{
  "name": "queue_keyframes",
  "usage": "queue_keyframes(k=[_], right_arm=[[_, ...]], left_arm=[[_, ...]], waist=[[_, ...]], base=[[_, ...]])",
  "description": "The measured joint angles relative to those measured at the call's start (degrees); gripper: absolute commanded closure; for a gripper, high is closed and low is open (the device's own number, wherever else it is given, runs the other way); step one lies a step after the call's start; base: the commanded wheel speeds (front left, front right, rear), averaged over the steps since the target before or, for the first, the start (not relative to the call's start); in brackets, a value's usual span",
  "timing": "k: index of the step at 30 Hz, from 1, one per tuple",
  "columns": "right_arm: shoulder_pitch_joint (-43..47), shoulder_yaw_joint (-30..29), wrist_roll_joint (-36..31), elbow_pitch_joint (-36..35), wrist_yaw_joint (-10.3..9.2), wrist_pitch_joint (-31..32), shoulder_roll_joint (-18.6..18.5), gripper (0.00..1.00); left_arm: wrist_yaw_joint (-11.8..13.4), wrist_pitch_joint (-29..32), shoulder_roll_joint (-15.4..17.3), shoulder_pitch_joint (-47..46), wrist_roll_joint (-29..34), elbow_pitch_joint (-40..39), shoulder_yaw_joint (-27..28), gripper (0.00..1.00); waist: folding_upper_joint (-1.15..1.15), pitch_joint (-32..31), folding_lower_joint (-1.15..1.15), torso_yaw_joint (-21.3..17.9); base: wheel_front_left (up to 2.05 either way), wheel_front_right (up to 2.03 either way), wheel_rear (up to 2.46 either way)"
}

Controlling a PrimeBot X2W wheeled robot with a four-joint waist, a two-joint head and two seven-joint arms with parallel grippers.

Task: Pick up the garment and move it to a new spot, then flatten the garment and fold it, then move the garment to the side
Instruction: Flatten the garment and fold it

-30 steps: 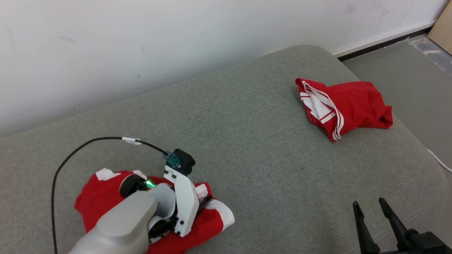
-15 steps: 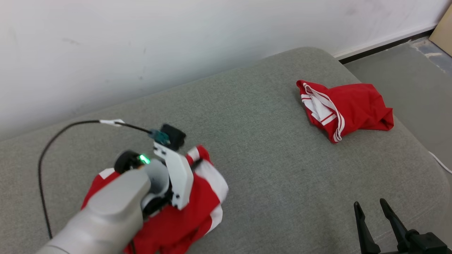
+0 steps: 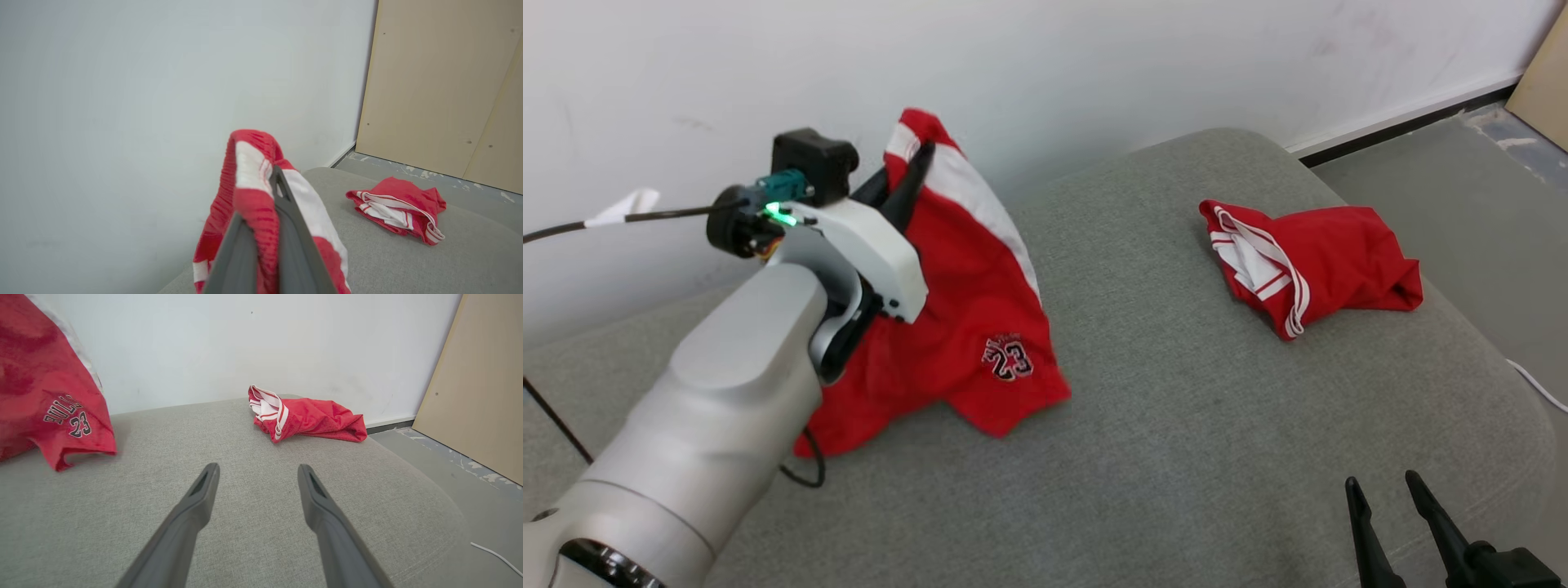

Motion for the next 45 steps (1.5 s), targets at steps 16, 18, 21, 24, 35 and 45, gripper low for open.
queue_keyframes(k=[16, 18, 21, 24, 35, 45], right_arm=[[3.05, -4.64, -0.22, -0.91, 0.0, 0.0, 0.54, 0.0], [3.69, -5.01, -0.25, -0.98, 0.0, 0.0, 0.56, 0.0], [4.09, -5.1, -0.45, -0.92, 0.0, 0.0, 0.48, 0.0], [4.25, -5.03, -0.51, -0.79, 0.0, -0.01, 0.3, 0.0], [5.44, -4.95, -0.58, -0.22, 0.0, -0.09, -0.35, 0.0], [5.97, -4.01, -0.67, -0.05, 0.0, -0.08, -0.51, 0.0]], left_arm=[[3.43, -0.79, -4.1, 29.39, 12.54, -33.89, 16.51, 1.0], [2.56, -0.79, -4.35, 34.89, 13.44, -36.53, 16.18, 1.0], [1.67, -0.79, -4.83, 42.13, 14.38, -38.01, 15.74, 1.0], [1.13, -0.79, -5.45, 47.75, 15.57, -38.01, 16.42, 1.0], [-2.66, -0.79, -8.09, 63.46, 20.12, -37.0, 27.88, 0.96], [-5.03, -0.79, -10.09, 67.22, 23.86, -30.58, 33.26, 0.0]], waist=[[0.0, -0.63, 0.0, 5.91], [0.0, -1.05, 0.0, 7.26], [0.0, -1.65, 0.0, 9.44], [-0.01, -2.12, 0.0, 11.62], [0.0, -3.6, 0.0, 17.3], [0.0, -4.65, 0.0, 20.91]], base=[[0.0, 0.0, 0.0], [0.0, 0.0, 0.0], [0.0, 0.0, 0.0], [0.0, 0.0, 0.0], [0.0, 0.0, 0.0], [0.0, 0.0, 0.0]])
